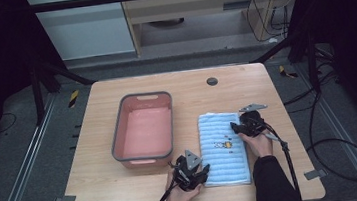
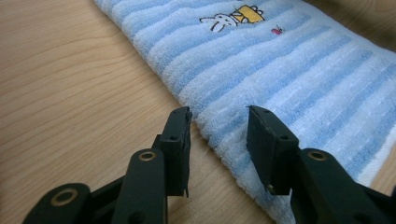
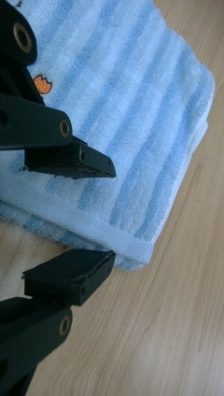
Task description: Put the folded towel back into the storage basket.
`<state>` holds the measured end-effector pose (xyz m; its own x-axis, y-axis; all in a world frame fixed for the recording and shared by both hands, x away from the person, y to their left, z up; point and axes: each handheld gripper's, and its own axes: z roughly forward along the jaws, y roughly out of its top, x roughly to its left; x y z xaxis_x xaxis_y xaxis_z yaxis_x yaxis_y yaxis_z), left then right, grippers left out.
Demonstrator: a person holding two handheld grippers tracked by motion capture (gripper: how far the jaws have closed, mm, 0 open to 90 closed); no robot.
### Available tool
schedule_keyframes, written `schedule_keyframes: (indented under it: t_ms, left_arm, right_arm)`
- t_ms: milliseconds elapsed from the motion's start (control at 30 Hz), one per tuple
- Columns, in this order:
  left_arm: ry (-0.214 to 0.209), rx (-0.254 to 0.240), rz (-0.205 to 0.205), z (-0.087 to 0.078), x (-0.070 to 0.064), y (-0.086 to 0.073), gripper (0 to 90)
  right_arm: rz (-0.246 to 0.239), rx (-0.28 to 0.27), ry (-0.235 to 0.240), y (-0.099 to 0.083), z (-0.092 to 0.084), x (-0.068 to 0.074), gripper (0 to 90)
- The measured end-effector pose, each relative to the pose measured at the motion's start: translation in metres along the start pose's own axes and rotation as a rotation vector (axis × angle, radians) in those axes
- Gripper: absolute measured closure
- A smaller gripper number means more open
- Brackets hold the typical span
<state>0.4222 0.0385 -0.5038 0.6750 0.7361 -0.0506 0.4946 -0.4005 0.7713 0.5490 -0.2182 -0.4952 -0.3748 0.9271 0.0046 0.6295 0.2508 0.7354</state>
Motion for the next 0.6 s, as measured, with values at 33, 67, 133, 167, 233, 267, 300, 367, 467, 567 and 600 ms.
schedule_keyframes:
  t_ms: [33,67,133,167,233,267,300,367,467,567,600]
  left_arm:
    - [0.0,0.0,0.0,0.0,0.0,0.0,60.0]
    - [0.002,0.003,0.005,0.0004,-0.0004,-0.0005,60.3]
    - [0.003,0.003,0.005,0.0003,-0.0005,-0.0007,60.4]
    - [0.003,0.004,0.003,0.0004,-0.0006,-0.0008,60.7]
    - [0.0,0.002,-0.008,0.0012,-0.0006,-0.0012,61.6]
    - [0.0,0.002,-0.008,0.0012,-0.0006,-0.0012,62.4]
    - [-0.003,0.003,-0.013,0.0013,-0.0005,-0.0012,62.4]
    - [-0.009,0.005,-0.023,0.0017,-0.0011,-0.0013,65.4]
    - [-0.012,0.008,-0.028,0.0018,-0.0016,-0.001,66.6]
    - [-0.013,0.014,-0.031,0.0019,-0.003,-0.0001,71.1]
    - [-0.013,0.014,-0.031,0.0019,-0.003,-0.0001,72.4]
  right_arm:
    - [0.0,0.0,0.0,0.0,0.0,0.0,52.6]
    - [0.001,0.006,0.002,-0.0004,0.0004,0.0003,53.0]
    - [0.001,0.009,0.002,-0.0007,0.0008,0.0003,53.2]
    - [0.004,0.014,0.006,-0.0013,0.0012,0.0007,53.6]
    - [0.009,0.014,0.007,-0.002,0.002,0.0003,54.8]
    - [0.009,0.014,0.007,-0.002,0.002,0.0003,54.8]
    - [0.009,0.014,0.009,-0.0021,0.0022,0.0004,55.4]
    - [0.017,0.019,0.019,-0.0024,0.0023,0.0001,58.0]
    - [0.03,0.019,0.032,-0.0028,0.0029,-0.0011,61.2]
    - [0.044,0.018,0.052,-0.0032,0.0029,-0.0002,68.2]
    - [0.044,0.018,0.052,-0.0032,0.0029,-0.0002,68.2]
